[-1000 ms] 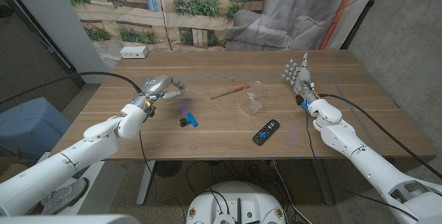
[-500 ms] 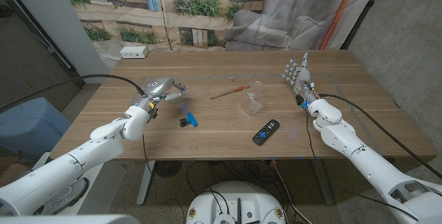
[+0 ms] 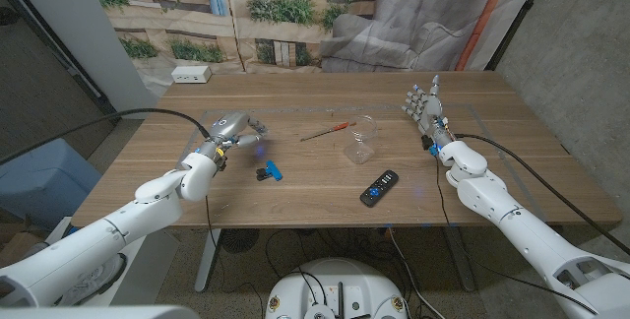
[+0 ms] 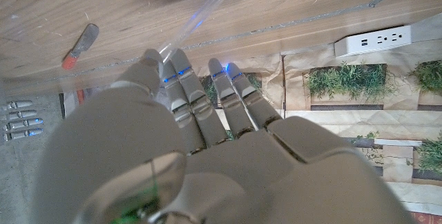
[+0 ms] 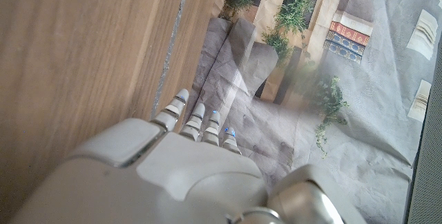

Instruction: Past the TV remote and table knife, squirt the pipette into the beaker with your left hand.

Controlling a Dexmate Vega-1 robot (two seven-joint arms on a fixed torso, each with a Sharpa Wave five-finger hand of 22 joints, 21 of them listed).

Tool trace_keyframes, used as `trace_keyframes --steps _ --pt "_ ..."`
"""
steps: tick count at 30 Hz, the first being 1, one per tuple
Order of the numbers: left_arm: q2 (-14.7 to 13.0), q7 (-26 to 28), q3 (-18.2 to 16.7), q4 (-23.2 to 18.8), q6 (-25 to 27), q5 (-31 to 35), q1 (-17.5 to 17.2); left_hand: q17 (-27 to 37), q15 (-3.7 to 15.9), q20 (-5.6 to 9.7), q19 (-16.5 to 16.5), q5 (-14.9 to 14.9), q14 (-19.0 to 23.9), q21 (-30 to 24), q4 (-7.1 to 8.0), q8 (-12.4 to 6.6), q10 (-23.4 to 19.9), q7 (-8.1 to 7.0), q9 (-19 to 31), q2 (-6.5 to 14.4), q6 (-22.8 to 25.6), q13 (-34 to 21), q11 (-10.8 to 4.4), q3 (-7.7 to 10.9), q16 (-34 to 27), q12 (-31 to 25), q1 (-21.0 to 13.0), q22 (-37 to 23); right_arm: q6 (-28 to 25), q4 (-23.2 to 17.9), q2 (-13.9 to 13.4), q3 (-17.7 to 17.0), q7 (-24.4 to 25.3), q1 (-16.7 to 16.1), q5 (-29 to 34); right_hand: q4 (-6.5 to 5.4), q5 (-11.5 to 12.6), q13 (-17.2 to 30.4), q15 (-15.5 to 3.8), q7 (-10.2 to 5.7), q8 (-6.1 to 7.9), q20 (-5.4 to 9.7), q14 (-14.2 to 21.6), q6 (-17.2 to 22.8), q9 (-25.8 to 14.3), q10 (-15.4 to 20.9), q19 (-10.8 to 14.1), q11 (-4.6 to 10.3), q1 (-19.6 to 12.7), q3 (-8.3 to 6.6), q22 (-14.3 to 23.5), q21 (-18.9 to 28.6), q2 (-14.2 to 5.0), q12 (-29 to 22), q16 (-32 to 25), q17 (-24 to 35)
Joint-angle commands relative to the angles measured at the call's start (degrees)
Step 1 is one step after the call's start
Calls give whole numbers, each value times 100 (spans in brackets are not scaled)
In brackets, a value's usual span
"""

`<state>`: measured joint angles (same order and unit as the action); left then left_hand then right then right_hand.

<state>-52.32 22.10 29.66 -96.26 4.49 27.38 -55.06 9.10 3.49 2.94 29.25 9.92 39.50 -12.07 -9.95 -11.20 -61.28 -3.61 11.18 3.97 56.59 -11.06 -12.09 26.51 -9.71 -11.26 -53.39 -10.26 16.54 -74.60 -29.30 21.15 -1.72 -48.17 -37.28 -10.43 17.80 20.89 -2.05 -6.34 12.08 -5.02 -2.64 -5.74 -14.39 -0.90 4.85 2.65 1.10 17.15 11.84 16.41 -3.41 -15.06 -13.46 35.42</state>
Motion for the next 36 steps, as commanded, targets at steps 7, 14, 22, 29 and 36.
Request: trace_keyframes --steps 7,14,22,29,36 --pt "14 -145 182 39 137 69 173 12 782 238 -89 6 -48 -12 5 46 191 -13 16 -113 -207 -7 -21 -51 10 13 67 -27 3 4 0 0 -1 0 0 -3 31 1 -454 -51 39 -3 -57 16 -17 -18 16 16 -1 37 32 23 -334 -16 -16 28" --pt "-23 -199 201 5 177 93 205 7 721 167 -209 6 -166 25 28 72 380 -78 17 -214 -404 -15 -12 -136 18 39 162 -27 4 6 2 1 -1 1 2 -3 31 1 -453 -61 41 -2 -58 20 -18 -22 16 20 -1 38 32 23 -333 -15 -15 28" --pt "-91 -307 185 -70 204 57 214 23 665 77 -328 -14 -355 48 92 92 836 -118 -2 -431 -771 -16 -15 -398 3 81 454 -19 3 4 2 2 0 0 2 -2 31 0 -449 -52 39 -2 -60 13 -17 -20 15 27 -1 38 31 22 -331 -14 -15 28" --pt "-224 -601 188 -67 -29 -53 318 34 505 -39 -607 -14 -746 111 115 109 1661 -136 -38 -551 -1399 4 -12 -604 -1 138 694 -1 -1 -1 0 1 2 -1 0 -3 31 0 -454 -55 41 -3 -60 20 -17 -20 16 11 0 38 32 23 -332 -14 -15 28" --pt "-397 -1191 307 102 -429 -15 676 37 372 -128 -931 -6 -1175 159 121 116 2264 -91 -61 -556 -1864 28 73 -702 15 142 816 21 -2 -5 -2 0 3 -2 0 -3 31 2 -455 -51 40 -4 -62 17 -17 -20 18 27 -1 38 31 23 -332 -15 -14 28"
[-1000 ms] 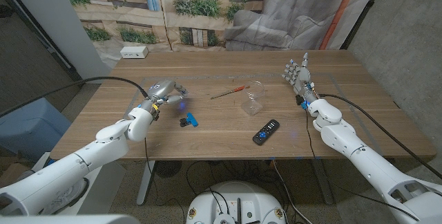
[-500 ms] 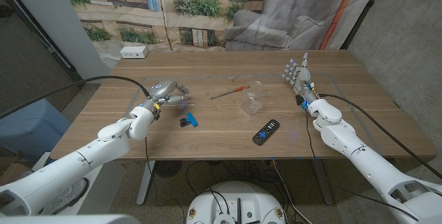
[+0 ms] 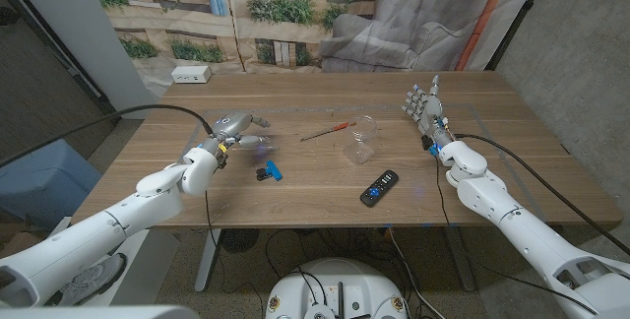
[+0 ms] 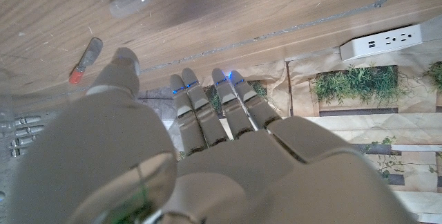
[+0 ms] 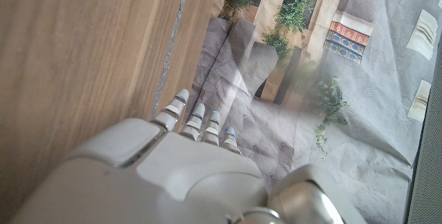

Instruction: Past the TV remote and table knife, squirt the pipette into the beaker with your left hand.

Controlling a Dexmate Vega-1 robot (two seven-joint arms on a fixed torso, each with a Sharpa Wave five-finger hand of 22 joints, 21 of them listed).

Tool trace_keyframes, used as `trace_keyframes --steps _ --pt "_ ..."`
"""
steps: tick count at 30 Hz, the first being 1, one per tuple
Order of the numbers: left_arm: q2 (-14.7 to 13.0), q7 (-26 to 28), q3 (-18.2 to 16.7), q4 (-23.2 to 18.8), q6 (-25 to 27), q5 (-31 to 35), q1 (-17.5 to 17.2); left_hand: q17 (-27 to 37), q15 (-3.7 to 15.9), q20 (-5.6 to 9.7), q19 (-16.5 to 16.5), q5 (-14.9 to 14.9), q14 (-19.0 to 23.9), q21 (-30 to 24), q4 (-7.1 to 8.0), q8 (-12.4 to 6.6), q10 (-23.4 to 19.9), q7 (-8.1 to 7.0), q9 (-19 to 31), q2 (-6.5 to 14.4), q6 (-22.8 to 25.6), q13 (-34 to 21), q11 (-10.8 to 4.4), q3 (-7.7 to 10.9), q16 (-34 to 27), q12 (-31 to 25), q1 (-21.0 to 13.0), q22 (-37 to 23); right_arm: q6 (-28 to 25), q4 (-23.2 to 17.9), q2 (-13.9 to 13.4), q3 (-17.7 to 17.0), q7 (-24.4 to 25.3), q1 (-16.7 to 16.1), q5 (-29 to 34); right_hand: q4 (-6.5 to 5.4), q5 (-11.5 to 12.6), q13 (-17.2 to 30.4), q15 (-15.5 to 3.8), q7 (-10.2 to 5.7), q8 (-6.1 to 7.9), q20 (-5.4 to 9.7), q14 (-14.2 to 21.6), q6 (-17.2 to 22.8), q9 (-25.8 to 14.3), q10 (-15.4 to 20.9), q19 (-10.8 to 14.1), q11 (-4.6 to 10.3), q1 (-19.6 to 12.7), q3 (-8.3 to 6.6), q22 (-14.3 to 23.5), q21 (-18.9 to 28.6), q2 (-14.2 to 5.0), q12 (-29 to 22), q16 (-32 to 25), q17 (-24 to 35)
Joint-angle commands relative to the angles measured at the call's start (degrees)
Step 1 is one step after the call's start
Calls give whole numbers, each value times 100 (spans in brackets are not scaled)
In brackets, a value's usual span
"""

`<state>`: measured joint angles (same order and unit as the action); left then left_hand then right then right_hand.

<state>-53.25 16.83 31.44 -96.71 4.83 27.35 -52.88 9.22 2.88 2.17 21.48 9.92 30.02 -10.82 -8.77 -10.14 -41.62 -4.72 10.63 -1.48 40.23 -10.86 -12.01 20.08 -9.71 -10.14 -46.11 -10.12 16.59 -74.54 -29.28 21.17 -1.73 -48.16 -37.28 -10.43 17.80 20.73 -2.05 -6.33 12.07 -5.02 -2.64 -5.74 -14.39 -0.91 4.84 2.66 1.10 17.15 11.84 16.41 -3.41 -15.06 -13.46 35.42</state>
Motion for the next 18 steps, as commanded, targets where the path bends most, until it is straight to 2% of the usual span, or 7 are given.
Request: trace_keyframes --steps 1,4,6,7,10,15,18 --pt "-323 -736 136 169 -530 -19 502 25 423 -56 -180 -6 -234 36 3 18 344 40 -7 -12 -286 10 77 -66 5 29 98 10 -7 -11 -4 -2 5 -3 -1 -3 31 17 -456 -55 39 -4 -62 15 -17 -39 17 8 -1 38 31 23 -331 -7 -14 28" --pt "-367 -1285 159 216 -685 -248 687 26 377 -85 -270 -7 -312 46 17 12 476 70 -10 -16 -389 14 128 -97 2 28 153 14 -7 -12 -4 -2 5 -3 -1 -3 31 18 -458 -55 39 -3 -60 14 -17 -17 17 29 0 38 32 23 -332 -16 -15 28" --pt "-397 -1604 211 317 -932 -336 856 32 326 -106 -320 -3 -350 38 52 19 605 136 -11 36 -517 15 221 -114 -14 22 219 14 -8 -12 -4 -2 5 -4 -1 -3 31 18 -453 -55 40 -1 -57 18 -17 -33 17 11 0 38 32 23 -332 -10 -16 28" --pt "-377 -1663 240 514 -1310 -439 972 34 307 -115 -339 -2 -386 29 76 8 758 138 -12 64 -570 17 244 -132 -18 42 279 13 -8 -12 -4 -3 5 -4 -1 -3 31 18 -457 -51 40 0 -63 18 -17 -26 18 12 0 38 32 23 -332 -12 -14 28" --pt "-345 -1942 180 609 -1436 -725 1066 37 243 -155 -406 2 -515 27 120 3 969 132 -10 123 -699 18 322 -159 -4 45 393 13 -8 -12 -5 -3 4 -4 -2 -3 32 18 -454 -49 40 -1 -62 18 -17 -25 16 20 0 38 31 23 -333 -12 -14 27" --pt "-257 -1796 -126 481 -1180 -1221 841 60 222 -169 -372 11 -570 -11 293 -50 1193 115 -5 310 -695 23 489 -180 -32 34 713 12 -5 -9 -4 -3 3 -3 -1 -3 32 19 -452 -53 38 -2 -63 14 -17 -7 16 20 0 37 31 23 -333 -21 -14 28" --pt "-251 -1676 -197 413 -1133 -1257 769 56 224 -190 -366 16 -638 -16 315 -57 1211 104 -10 344 -687 26 515 -180 -12 17 773 12 -4 -6 -3 -2 2 -3 -1 -3 32 19 -450 -55 39 -2 -61 15 -17 -33 15 5 0 37 31 22 -334 -11 -14 28"
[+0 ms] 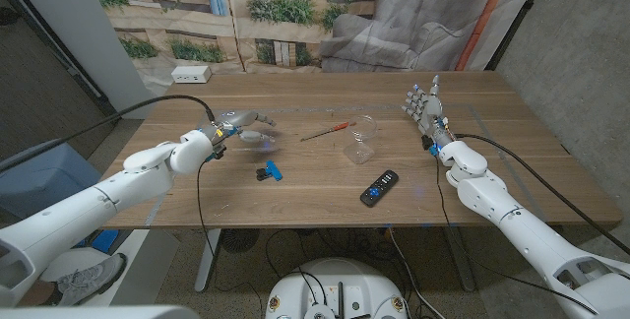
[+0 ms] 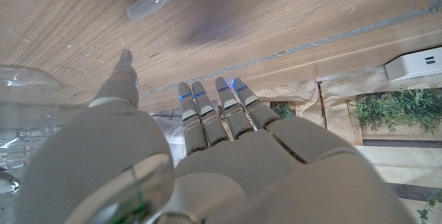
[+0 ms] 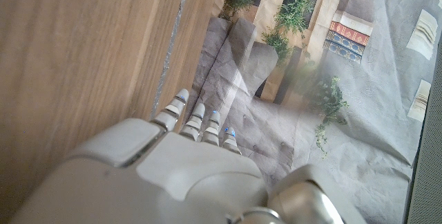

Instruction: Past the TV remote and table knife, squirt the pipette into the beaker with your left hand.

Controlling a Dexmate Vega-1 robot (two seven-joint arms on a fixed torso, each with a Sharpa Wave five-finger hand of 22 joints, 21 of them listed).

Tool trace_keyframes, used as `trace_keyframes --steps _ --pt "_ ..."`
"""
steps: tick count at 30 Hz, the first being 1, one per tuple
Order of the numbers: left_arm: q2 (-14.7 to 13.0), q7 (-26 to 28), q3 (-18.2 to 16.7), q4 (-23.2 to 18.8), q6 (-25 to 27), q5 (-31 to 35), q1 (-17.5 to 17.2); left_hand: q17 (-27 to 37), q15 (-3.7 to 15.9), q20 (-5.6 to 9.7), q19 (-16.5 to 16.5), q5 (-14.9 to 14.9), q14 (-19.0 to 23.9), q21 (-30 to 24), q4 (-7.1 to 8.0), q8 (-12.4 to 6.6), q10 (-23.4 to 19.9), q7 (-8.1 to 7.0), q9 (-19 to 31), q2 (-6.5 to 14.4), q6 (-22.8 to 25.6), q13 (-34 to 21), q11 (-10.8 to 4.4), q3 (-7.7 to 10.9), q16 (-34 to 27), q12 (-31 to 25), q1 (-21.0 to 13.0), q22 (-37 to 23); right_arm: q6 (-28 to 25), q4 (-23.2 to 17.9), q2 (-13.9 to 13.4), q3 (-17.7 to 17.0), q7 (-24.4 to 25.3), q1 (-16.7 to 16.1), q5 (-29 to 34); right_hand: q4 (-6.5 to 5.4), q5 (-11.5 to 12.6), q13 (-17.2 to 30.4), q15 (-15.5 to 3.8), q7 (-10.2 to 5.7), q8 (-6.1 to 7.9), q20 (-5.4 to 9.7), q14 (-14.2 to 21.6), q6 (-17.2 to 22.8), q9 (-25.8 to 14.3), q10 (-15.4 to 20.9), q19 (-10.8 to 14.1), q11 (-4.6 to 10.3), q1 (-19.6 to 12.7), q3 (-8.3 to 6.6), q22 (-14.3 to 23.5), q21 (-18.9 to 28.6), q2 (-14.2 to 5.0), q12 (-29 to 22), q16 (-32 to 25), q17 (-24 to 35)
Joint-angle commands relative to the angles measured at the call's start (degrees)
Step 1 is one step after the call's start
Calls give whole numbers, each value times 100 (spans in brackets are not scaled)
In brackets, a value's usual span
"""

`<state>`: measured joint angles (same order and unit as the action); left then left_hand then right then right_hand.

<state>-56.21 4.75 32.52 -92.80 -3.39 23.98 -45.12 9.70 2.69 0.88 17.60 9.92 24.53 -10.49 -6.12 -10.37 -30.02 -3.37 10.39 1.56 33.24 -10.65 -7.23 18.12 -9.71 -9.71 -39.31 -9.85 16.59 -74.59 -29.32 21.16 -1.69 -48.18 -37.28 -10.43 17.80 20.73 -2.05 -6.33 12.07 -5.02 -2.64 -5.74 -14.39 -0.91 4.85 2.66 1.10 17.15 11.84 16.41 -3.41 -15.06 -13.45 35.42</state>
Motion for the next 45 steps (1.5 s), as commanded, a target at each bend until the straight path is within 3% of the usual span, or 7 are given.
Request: trace_keyframes --steps 1,16,19,30,33,39,45 --pt "44 -362 -355 -21 -307 -932 -60 7 248 -63 24 16 -103 -51 54 -35 54 -36 12 47 15 6 38 17 -8 -29 104 -15 -3 1 2 0 -3 1 0 -3 32 18 -449 -50 39 -4 -61 15 -18 -45 15 10 0 37 31 22 -334 -5 -14 28" --pt "468 751 -975 -8 58 -1723 -599 0 208 -81 59 35 -63 -72 137 -3 96 13 0 270 -125 14 173 73 -53 -75 301 -17 -3 0 3 1 -1 0 1 -3 31 18 -448 -52 38 -2 -56 13 -18 -8 15 17 0 38 31 22 -333 -21 -16 27" --pt "627 847 -1073 94 26 -2049 -657 -4 200 -76 67 38 -54 -75 135 -12 92 22 -3 313 -111 16 246 94 -53 -85 321 -17 -2 2 3 1 -2 0 1 -3 32 18 -459 -52 37 -6 -61 12 -18 -34 17 33 -1 38 31 23 -332 -10 -14 27" --pt "1205 1240 -1213 516 -272 -2796 -649 -11 133 -66 57 41 -71 -70 114 -22 108 58 -8 389 -89 19 279 140 -40 -92 341 -17 -2 1 2 0 -3 0 0 -3 32 19 -451 -51 38 -4 -60 15 -18 -13 16 18 0 38 31 23 -332 -19 -15 27" --pt "1283 1336 -1272 397 48 -2982 -687 -12 132 -62 59 41 -72 -71 106 -20 115 64 -9 401 -94 20 297 149 -39 -92 341 -17 -1 2 3 1 -3 0 1 -3 32 19 -447 -56 38 -4 -62 13 -18 -17 17 16 0 38 31 23 -332 -17 -13 27" --pt "1497 1558 -1387 337 90 -3342 -760 -15 125 -61 64 39 -87 -73 85 -18 148 80 -11 428 -96 21 332 172 -33 -86 344 -17 2 6 3 1 -5 0 1 -3 31 18 -449 -56 38 -2 -63 15 -18 -27 18 13 -1 38 31 23 -331 -13 -13 27" --pt "1682 1452 -1487 409 -297 -3811 -861 -17 83 -36 57 26 -311 -71 66 22 369 87 -17 471 -203 27 410 196 26 -37 439 -17 -3 -2 -1 -2 -4 -3 -1 -3 32 19 -457 -54 38 -3 -60 15 -18 -31 16 31 -1 38 31 22 -331 -12 -14 27"
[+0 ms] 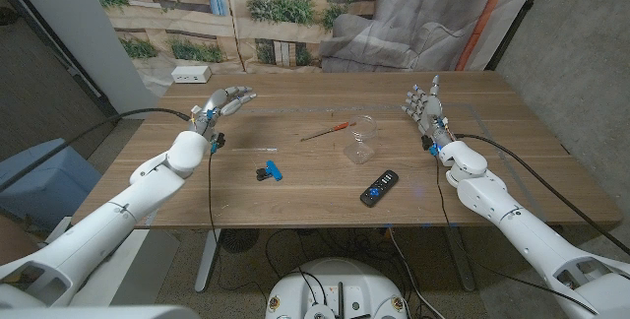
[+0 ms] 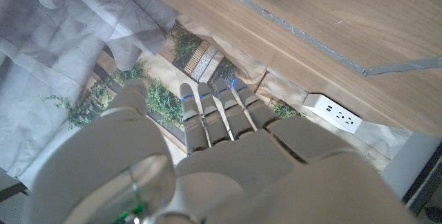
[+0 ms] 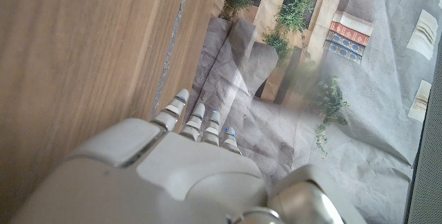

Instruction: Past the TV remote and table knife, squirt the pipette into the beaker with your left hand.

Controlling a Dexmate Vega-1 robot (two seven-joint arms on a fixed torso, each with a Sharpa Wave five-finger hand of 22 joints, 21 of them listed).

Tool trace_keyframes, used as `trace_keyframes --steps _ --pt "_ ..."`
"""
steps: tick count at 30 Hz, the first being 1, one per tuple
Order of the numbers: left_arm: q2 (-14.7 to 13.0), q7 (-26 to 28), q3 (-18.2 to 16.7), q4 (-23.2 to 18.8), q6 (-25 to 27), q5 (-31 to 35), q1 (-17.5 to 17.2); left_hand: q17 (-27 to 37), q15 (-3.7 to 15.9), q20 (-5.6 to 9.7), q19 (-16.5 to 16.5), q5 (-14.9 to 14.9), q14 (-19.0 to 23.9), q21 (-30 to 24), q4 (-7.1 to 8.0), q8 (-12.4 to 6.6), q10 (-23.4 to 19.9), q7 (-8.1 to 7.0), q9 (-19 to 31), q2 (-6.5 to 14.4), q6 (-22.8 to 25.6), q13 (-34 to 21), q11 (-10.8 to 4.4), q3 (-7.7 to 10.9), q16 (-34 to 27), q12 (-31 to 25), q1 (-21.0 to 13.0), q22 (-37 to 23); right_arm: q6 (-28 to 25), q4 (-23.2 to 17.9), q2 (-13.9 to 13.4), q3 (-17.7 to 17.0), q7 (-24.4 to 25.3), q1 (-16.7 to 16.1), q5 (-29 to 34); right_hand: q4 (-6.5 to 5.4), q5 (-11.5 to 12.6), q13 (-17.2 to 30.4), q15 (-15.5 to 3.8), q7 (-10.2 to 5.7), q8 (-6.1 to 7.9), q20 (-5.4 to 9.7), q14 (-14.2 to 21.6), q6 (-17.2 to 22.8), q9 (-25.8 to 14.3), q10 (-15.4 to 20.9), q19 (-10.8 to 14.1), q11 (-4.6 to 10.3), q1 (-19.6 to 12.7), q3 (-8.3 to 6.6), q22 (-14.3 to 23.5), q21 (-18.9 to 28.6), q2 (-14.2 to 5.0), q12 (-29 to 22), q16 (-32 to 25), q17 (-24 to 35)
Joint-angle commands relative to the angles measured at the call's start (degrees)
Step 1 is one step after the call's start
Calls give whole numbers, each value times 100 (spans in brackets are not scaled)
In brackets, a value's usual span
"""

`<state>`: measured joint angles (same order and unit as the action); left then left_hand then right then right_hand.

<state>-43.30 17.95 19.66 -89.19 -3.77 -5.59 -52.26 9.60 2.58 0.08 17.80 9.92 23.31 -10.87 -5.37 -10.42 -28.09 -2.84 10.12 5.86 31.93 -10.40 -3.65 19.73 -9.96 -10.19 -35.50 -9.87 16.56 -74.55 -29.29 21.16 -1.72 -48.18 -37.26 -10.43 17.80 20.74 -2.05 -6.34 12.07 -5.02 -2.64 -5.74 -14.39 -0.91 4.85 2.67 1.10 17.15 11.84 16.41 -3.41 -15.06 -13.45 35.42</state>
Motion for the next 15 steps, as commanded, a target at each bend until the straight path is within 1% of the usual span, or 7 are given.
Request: trace_keyframes --steps 1,4,5,7,11,13,15 --pt "440 49 -212 124 -391 -970 -139 -2 53 76 0 21 -371 -21 18 65 378 57 7 73 -236 8 55 27 63 35 184 -16 0 -6 -4 -2 0 -3 -3 -3 32 18 -455 -51 38 -2 -61 16 -17 -32 15 28 0 38 31 22 -331 -12 -14 27" --pt "556 6 -227 250 -679 -1120 -145 -4 29 155 -163 22 -624 25 43 88 642 62 2 102 -477 17 125 14 64 36 381 -10 0 -5 -4 -2 0 -3 -3 -3 32 19 -456 -51 39 -2 -61 18 -17 3 16 22 0 38 31 22 -333 -27 -14 27" --pt "576 40 -229 240 -689 -1131 -156 -4 30 165 -197 22 -667 31 47 83 699 72 0 106 -516 19 154 10 57 34 427 -8 0 -5 -4 -2 0 -2 -3 -3 32 19 -455 -53 38 -4 -62 15 -18 -7 16 25 0 38 31 23 -333 -23 -13 27" --pt "622 38 -228 280 -760 -1189 -159 -5 33 162 -231 22 -703 36 52 86 758 80 -1 105 -573 21 162 4 51 36 476 -7 0 -5 -4 -2 0 -2 -3 -3 32 19 -453 -51 39 -3 -64 17 -18 -15 16 29 0 38 31 22 -333 -19 -12 27" --pt "742 -38 -242 422 -965 -1384 -159 -1 -19 202 -335 26 -855 43 76 105 911 126 -8 102 -886 27 239 -27 38 19 676 -3 -1 -5 -3 -1 1 -1 -2 -3 32 19 -451 -51 35 -2 -61 8 -18 1 16 10 0 37 31 23 -334 -26 -14 27" --pt "772 -35 -246 470 -1065 -1409 -169 1 -25 221 -357 26 -885 45 89 100 936 139 -9 102 -920 28 227 -37 39 16 723 -2 -1 -6 -2 -1 2 -1 -1 -3 32 19 -456 -49 36 -3 -57 10 -17 2 16 25 0 37 31 22 -334 -27 -15 27" --pt "786 -57 -260 491 -1082 -1480 -179 5 -45 230 -438 30 -976 56 128 101 1016 153 -11 114 -1049 30 242 -59 40 15 848 -1 -1 -5 0 1 4 1 0 -4 32 19 -438 -50 37 -6 -59 12 -17 -14 18 23 0 37 31 23 -335 -21 -14 27"
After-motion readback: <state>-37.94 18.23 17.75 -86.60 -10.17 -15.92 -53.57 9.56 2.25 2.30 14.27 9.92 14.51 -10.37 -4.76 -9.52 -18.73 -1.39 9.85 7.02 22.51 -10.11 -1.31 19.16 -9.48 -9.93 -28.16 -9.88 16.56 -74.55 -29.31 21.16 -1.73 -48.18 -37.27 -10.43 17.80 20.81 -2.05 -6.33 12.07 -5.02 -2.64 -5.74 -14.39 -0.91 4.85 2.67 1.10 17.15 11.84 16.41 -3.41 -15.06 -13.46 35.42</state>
